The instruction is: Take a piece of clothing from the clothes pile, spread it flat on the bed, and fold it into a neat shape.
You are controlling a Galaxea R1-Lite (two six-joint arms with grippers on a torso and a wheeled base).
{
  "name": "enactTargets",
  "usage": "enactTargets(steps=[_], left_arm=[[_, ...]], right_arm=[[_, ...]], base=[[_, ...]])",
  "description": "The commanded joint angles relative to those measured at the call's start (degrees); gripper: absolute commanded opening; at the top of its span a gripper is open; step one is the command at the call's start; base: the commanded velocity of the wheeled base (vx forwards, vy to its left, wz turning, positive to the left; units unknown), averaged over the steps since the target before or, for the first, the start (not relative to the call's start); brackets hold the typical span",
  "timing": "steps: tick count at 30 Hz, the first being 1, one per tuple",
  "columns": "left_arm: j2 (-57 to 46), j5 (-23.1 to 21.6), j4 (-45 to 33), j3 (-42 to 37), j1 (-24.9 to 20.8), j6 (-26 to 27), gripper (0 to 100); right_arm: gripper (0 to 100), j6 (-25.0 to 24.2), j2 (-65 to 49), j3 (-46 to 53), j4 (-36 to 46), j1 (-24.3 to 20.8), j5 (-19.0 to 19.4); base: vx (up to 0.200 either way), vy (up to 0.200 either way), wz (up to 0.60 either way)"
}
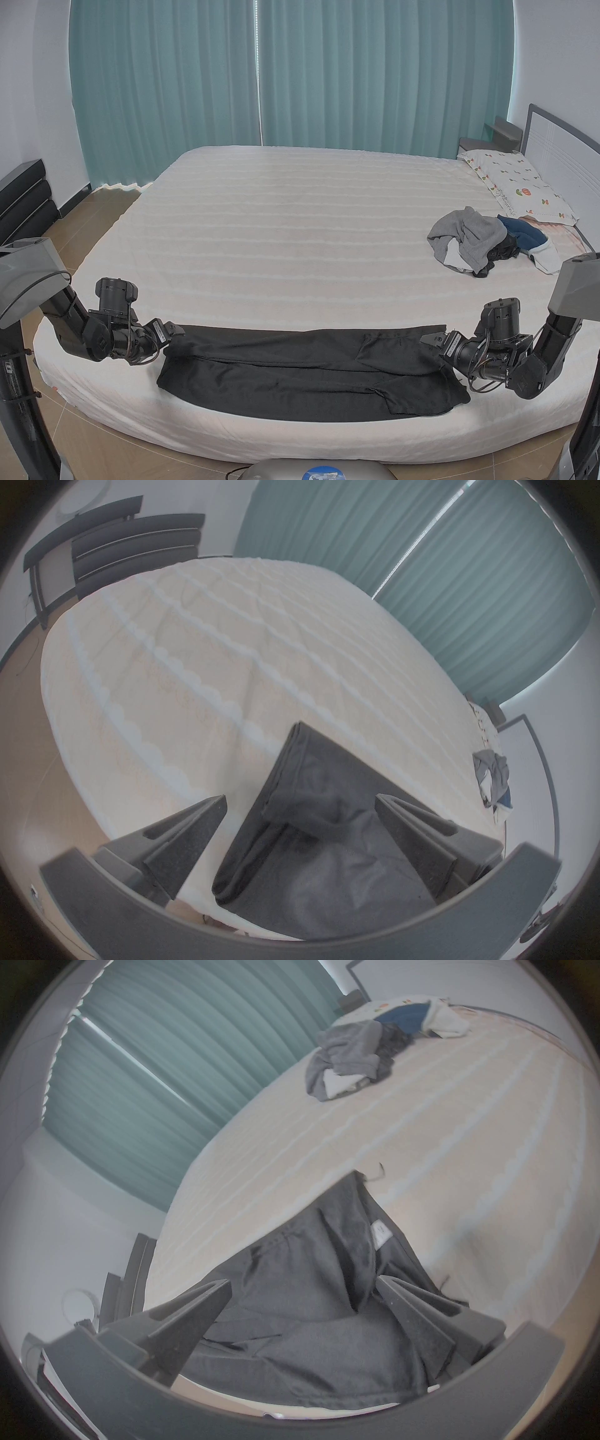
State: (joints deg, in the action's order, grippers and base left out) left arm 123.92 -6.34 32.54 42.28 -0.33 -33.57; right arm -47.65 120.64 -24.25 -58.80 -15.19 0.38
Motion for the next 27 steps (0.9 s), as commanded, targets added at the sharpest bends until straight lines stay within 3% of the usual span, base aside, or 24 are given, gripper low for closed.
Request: enactTargets(steps=[1,6,12,13,18,27], left_arm=[[0.9,1.5,-0.5,0.1,-2.0,-0.6,100],[3.5,5.5,-0.5,2.4,-4.2,-5.0,100],[3.9,5.7,-1.9,3.3,-4.6,-6.7,100],[3.9,5.7,-2.4,3.6,-4.7,-6.9,0],[3.9,6.3,-4.2,4.7,-4.8,-7.8,0],[4.4,12.1,-3.3,5.0,-5.2,-7.4,0]], right_arm=[[100,-3.4,-1.8,-0.1,1.9,-2.8,-1.7],[100,-5.8,-1.2,-0.3,3.0,-4.4,-3.7],[100,-6.1,-0.7,-0.3,3.0,-4.9,-3.7],[100,-6.1,-0.7,-0.3,3.0,-4.9,-3.7],[100,-6.3,-0.6,0.1,3.1,-5.2,-3.7],[100,-10.3,4.2,-2.7,5.2,-7.0,-5.2]], base=[[0.0,0.0,0.0],[0.0,0.0,0.0],[0.0,0.0,0.0],[0.0,0.0,0.0],[0.0,0.0,0.0],[0.0,0.0,0.0]])
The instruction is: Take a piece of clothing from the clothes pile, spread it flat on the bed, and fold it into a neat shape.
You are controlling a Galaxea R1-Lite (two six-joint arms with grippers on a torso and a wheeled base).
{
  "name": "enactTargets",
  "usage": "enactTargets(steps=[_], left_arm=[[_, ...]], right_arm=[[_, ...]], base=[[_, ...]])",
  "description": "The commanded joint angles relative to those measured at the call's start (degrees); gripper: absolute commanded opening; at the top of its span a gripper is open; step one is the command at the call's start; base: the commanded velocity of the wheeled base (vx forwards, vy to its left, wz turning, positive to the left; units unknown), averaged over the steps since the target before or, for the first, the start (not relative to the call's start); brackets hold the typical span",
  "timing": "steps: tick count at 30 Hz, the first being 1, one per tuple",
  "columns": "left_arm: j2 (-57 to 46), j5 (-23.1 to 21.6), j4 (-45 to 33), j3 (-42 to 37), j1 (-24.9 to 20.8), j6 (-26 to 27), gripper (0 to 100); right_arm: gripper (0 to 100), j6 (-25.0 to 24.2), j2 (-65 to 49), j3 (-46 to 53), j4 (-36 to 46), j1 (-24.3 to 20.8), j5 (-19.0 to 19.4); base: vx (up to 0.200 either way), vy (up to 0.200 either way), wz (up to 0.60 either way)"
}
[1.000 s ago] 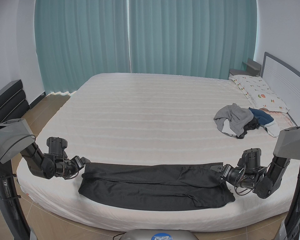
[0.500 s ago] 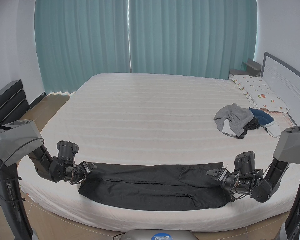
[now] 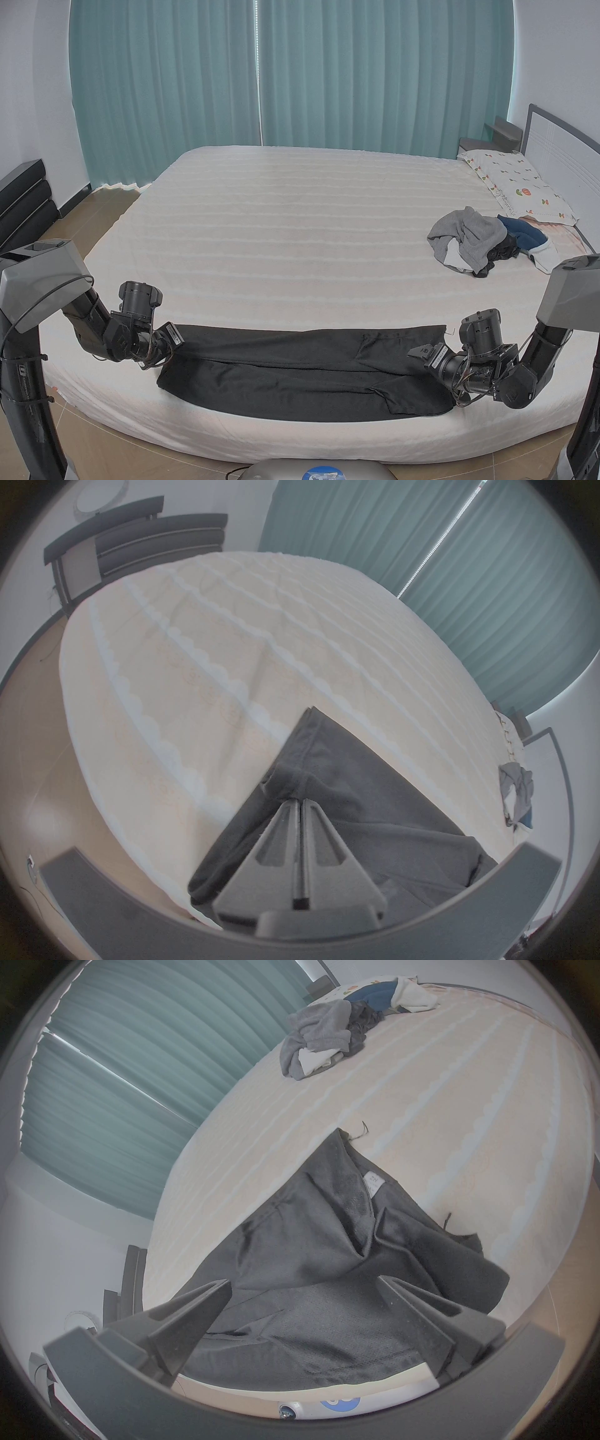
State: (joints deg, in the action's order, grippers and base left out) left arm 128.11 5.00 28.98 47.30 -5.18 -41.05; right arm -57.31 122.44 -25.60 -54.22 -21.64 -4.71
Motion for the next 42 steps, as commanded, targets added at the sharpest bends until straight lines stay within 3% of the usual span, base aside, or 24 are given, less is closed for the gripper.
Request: enactTargets(steps=[1,3,8,13,15,16,21,30,42], left_arm=[[0.2,0.7,0.3,0.0,-0.4,0.1,0],[0.2,1.1,1.6,-0.1,-0.8,0.0,0],[0.2,1.1,4.6,-0.7,-0.9,-0.2,0],[0.2,1.1,5.2,-0.8,-1.1,-0.2,0],[0.2,1.1,5.2,-0.8,-1.1,-0.2,0],[0.2,1.1,5.2,-0.8,-1.2,-0.3,0],[0.1,1.2,5.1,-0.8,-1.2,0.0,0],[-0.6,1.3,5.1,-0.5,-1.2,0.1,0],[-0.8,1.2,5.1,-0.8,-1.7,0.8,0]], right_arm=[[100,-0.6,2.4,-1.4,0.6,-0.5,-0.1],[100,-3.8,2.5,-5.2,4.6,-0.5,-0.1],[100,-5.1,2.5,-9.7,10.7,-0.5,-0.1],[100,-5.1,3.9,-11.4,11.4,-0.3,-0.6],[100,-5.0,4.7,-11.7,11.2,-0.3,-2.7],[0,-4.9,5.2,-11.9,11.4,-0.3,-3.7],[0,-4.7,5.4,-12.3,13.4,-0.4,-5.7],[0,-3.9,2.9,-17.8,16.2,2.0,-5.8],[0,-3.5,1.5,-19.7,16.2,2.0,-5.8]], base=[[0.0,0.0,0.0],[0.0,0.0,0.0],[0.0,0.0,0.0],[0.0,0.0,0.0],[0.0,0.0,0.0],[0.0,0.0,0.0],[0.0,0.0,0.0],[0.0,0.0,0.0],[0.0,0.0,0.0]])
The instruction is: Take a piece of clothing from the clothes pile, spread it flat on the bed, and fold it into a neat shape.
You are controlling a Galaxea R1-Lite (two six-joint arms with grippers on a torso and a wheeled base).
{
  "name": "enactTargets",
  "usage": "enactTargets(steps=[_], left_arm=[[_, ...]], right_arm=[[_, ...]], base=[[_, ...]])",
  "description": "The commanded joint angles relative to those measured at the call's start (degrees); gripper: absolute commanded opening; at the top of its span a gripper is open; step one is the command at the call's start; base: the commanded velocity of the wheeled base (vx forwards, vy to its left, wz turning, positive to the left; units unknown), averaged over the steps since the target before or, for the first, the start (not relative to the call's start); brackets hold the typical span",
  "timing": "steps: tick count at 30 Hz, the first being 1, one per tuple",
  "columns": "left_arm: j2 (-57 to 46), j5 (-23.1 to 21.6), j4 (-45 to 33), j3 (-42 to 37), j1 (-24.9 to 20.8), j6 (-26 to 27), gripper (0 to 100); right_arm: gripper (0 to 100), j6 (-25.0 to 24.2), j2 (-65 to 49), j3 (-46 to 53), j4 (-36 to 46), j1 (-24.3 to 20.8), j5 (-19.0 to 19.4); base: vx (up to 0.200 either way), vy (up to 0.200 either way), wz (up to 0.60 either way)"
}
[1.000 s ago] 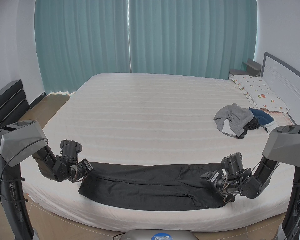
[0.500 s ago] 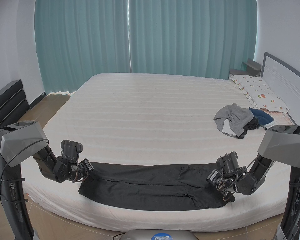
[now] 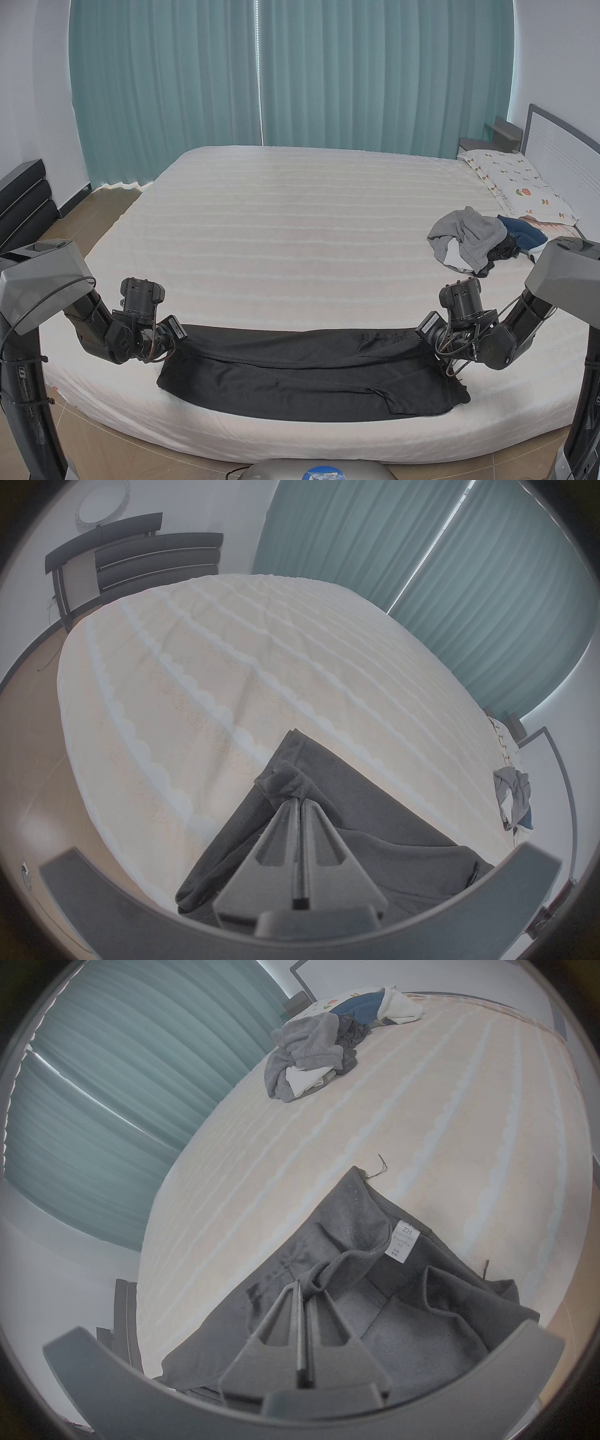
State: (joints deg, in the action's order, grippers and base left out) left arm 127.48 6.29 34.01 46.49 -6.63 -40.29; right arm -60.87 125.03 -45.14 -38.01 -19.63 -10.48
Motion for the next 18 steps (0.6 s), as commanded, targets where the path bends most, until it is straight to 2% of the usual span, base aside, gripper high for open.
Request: enactTargets(steps=[1,8,12,13,15,18], left_arm=[[-0.1,-0.1,0.2,0.1,-0.2,-0.1,0],[-0.3,1.5,1.3,3.3,0.1,-1.2,0],[0.1,3.6,8.4,4.1,0.4,-4.9,0],[0.4,3.9,12.3,3.8,0.4,-6.1,0],[0.9,3.9,17.5,3.2,0.5,-6.3,0],[2.2,3.8,20.8,1.6,0.9,-5.4,0]], right_arm=[[0,0.0,-1.3,-0.1,0.0,0.0,0.0],[0,1.8,-1.3,-3.4,-2.2,1.3,0.1],[0,2.3,-0.6,-4.7,-9.5,2.8,0.1],[0,2.5,0.0,-4.1,-12.8,2.8,0.1],[0,3.4,0.9,-2.8,-17.4,2.8,0.1],[0,5.5,1.8,1.1,-23.2,2.8,0.8]], base=[[0.0,0.0,0.0],[0.0,0.0,0.0],[0.0,0.0,0.0],[0.0,0.0,0.0],[0.0,0.0,0.0],[0.0,0.0,0.0]])
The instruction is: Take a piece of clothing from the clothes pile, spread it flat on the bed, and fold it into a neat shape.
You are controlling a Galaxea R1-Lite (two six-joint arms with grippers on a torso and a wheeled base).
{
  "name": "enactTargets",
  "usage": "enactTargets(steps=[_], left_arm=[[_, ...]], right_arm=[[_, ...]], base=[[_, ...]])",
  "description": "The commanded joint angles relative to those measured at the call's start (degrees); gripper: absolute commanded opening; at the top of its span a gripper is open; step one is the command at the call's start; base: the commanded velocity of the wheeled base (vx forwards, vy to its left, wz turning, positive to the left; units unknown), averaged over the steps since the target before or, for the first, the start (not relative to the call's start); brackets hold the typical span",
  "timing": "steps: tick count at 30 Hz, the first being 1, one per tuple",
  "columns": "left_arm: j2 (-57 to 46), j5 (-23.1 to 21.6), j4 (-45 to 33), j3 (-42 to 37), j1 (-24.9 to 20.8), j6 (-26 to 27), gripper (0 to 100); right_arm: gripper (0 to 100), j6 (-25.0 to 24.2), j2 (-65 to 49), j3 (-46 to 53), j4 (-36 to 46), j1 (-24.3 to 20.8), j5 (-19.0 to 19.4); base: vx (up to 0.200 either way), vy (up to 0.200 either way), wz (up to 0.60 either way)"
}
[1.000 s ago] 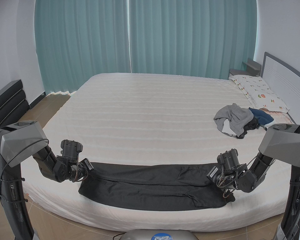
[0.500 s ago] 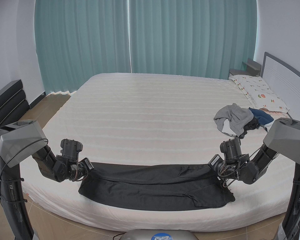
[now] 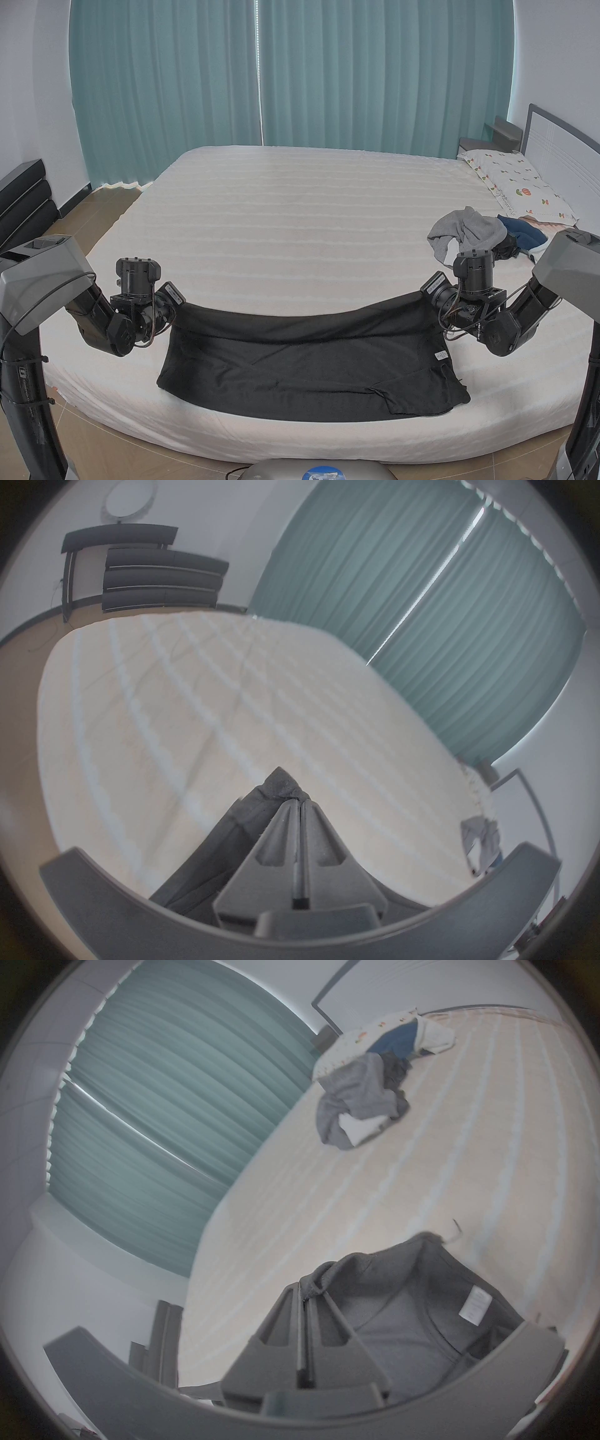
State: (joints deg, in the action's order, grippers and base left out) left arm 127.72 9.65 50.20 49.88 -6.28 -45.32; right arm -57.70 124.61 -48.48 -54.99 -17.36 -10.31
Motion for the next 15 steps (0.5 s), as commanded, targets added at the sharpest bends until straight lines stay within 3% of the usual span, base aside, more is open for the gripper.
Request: enactTargets(steps=[1,5,8,15], left_arm=[[2.0,0.5,4.6,-2.1,0.6,-0.2,0],[2.4,0.0,4.5,-4.9,0.6,3.8,0],[2.4,-0.1,4.6,-9.8,0.6,11.8,0],[2.9,-0.1,4.7,-13.1,0.0,17.1,0]], right_arm=[[0,2.6,2.4,4.8,-6.4,0.6,0.7],[0,4.3,3.7,7.0,-6.9,0.7,0.9],[0,6.2,3.4,11.9,-6.8,1.2,1.2],[0,9.5,4.1,17.6,-7.3,1.5,3.0]], base=[[0.0,0.0,0.0],[0.0,0.0,0.0],[0.0,0.0,0.0],[0.0,0.0,0.0]])
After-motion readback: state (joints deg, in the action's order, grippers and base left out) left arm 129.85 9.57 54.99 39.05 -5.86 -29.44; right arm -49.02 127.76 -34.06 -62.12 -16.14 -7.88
